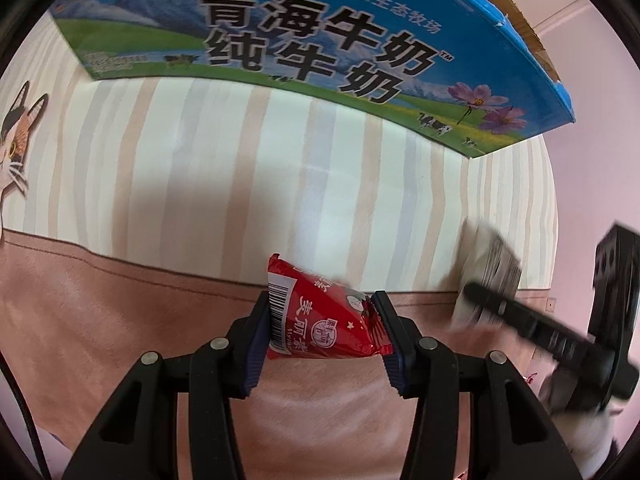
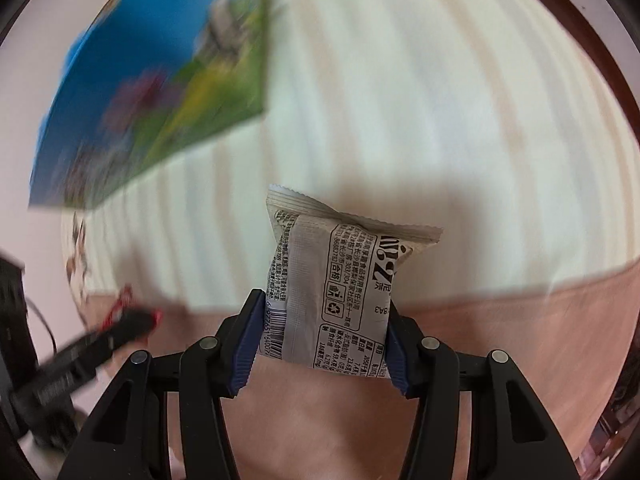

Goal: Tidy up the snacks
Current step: 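Carry both packets into the cardboard box and open both tools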

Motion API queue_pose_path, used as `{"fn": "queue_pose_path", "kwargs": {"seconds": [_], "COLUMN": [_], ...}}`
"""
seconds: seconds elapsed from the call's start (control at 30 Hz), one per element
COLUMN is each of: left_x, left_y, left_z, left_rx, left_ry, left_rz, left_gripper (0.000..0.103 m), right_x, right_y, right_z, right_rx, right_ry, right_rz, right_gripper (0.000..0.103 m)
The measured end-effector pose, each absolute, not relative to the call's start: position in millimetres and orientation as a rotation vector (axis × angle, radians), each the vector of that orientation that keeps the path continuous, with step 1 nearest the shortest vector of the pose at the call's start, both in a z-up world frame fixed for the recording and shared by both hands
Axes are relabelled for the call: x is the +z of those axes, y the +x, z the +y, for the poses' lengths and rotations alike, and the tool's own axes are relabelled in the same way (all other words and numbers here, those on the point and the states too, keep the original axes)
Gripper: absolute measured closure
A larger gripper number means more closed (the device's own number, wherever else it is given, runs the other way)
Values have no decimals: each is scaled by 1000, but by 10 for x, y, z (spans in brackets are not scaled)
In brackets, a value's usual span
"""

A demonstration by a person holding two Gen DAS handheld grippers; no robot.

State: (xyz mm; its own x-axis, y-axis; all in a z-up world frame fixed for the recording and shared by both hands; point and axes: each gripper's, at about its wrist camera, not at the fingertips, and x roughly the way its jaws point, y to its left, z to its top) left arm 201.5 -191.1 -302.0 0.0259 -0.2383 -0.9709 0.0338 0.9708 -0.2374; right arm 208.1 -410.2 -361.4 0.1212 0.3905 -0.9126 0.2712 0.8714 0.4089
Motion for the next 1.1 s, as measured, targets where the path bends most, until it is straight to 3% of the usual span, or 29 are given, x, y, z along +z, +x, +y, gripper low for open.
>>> {"fn": "queue_pose_path", "kwargs": {"seconds": [0.27,0.63,0.87,1.1], "left_x": [-2740,-1824,-1306,-1183], "left_y": [1867,2015,2546,3449], "left_z": [-1546,-1474,-1570,-1567], "left_rx": [-243,-333,-380,-329], "left_ry": [-171,-227,-224,-131], "left_rz": [1514,1377,1260,1212], "left_gripper": [57,57,57,57], "right_x": [-3360,-2362,-1662,-1516], "right_y": [1633,1807,2266,3031], "right_z": [-3507,-3292,-3395,-3513], "right_rx": [197,316,349,296], "right_ry": [571,576,551,474], "right_rz": [1446,1256,1110,1084], "right_gripper": [47,47,47,47]}}
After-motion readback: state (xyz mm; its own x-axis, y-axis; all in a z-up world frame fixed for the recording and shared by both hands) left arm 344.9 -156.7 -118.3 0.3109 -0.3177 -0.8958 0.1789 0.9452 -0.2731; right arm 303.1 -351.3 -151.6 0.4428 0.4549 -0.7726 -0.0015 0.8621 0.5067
